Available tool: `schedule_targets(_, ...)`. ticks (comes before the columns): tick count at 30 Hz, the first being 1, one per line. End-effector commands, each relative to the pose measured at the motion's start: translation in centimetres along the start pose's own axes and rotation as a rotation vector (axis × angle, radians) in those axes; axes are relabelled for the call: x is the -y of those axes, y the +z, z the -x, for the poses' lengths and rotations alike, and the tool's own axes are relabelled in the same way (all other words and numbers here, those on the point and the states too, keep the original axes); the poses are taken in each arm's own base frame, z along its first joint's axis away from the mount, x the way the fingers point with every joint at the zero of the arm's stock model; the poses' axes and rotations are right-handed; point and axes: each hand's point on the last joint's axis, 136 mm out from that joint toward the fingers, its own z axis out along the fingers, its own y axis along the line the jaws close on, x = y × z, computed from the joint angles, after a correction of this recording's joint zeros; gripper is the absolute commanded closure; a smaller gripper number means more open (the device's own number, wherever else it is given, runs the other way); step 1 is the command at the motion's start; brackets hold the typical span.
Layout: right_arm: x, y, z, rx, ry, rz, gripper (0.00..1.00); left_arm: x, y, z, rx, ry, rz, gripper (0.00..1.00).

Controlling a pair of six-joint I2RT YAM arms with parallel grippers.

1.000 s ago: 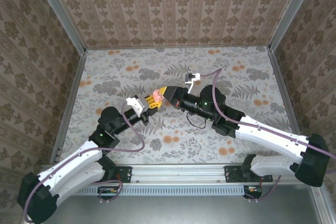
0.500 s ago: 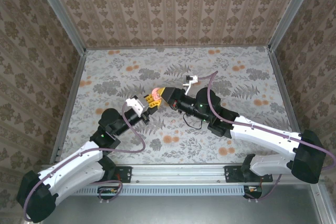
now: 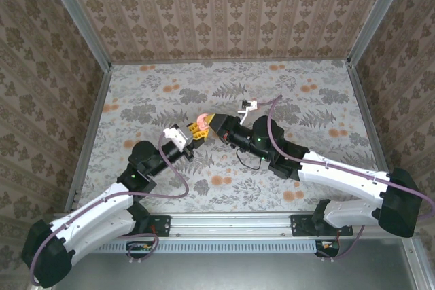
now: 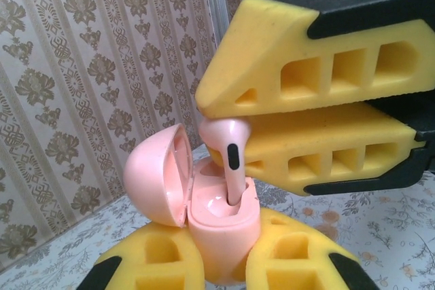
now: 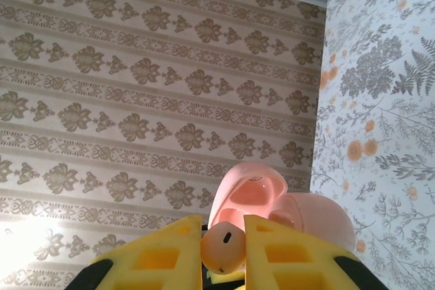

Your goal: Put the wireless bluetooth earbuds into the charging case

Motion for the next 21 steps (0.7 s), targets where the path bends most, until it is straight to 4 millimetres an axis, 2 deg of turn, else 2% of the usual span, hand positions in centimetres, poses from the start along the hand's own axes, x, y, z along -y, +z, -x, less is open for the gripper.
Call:
schedule_targets(1, 2.7, -0.7, 0.0, 0.031, 0.007, -0.104, 0.79, -0.5, -0.1, 1.5, 0.057, 0.03, 0.031, 1.0)
schedule_targets(7, 3.2, -0.7, -0.4, 0.026, 0.004, -0.128, 0.73, -0.5, -0.1, 1.7, 0.061, 0.033, 0.029, 1.0)
schedule_targets(21, 1.3, -2.0, 0.3, 0.038, -0.093, -0.135, 0.62, -0.4, 0.0, 1.5, 0.053, 0.029, 0.025, 1.0)
